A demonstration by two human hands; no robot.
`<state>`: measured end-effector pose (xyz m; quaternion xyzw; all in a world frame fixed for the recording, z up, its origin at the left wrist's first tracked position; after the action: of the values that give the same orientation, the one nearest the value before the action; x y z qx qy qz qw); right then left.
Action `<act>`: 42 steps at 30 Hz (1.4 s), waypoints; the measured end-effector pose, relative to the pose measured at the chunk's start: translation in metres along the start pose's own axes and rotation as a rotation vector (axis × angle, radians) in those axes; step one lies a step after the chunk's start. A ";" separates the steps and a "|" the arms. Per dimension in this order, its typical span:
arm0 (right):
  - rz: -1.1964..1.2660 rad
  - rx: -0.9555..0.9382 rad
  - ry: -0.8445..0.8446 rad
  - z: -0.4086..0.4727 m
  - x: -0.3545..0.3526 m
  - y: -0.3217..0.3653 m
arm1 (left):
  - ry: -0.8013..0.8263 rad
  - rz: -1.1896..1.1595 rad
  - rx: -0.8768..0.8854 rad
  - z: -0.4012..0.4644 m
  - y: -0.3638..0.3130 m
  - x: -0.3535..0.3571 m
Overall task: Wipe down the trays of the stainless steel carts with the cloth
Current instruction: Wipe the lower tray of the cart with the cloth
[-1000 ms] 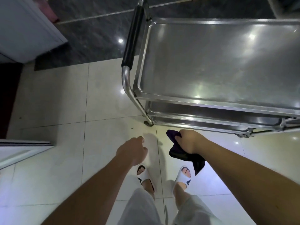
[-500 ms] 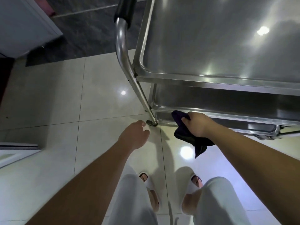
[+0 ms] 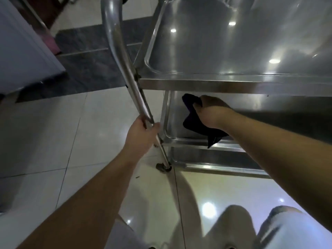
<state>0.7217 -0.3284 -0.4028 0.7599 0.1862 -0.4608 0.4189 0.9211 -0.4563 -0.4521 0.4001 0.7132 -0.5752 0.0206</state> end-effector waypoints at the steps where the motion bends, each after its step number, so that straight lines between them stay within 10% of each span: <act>1: -0.011 -0.012 -0.008 0.004 0.003 0.001 | -0.015 -0.048 0.026 0.004 0.002 0.002; 9: -0.107 -0.271 -0.185 0.020 0.089 0.009 | -0.072 -0.321 0.227 0.032 0.029 0.027; 20: -0.256 -0.383 0.101 0.048 0.183 0.000 | -0.160 -0.512 0.223 0.051 0.037 0.048; 31: -0.270 -0.200 -0.094 0.137 0.145 -0.042 | -0.324 -0.518 0.287 0.050 0.036 0.055; 42: -0.172 0.501 -0.283 0.103 0.058 -0.217 | -0.315 -0.577 0.288 0.053 0.035 0.058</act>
<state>0.5500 -0.2915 -0.5764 0.7492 0.0700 -0.6276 0.1995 0.8804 -0.4681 -0.5265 0.0874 0.6964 -0.7067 -0.0895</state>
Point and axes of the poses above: each hand's wrist, its own z-axis towards the middle knuckle, its own x-axis out of the palm, y = z × x, the point moved 3 cm from there along z, towards the middle knuckle, and after that the axes turned 11 degrees about -x, right-handed, at the moved point
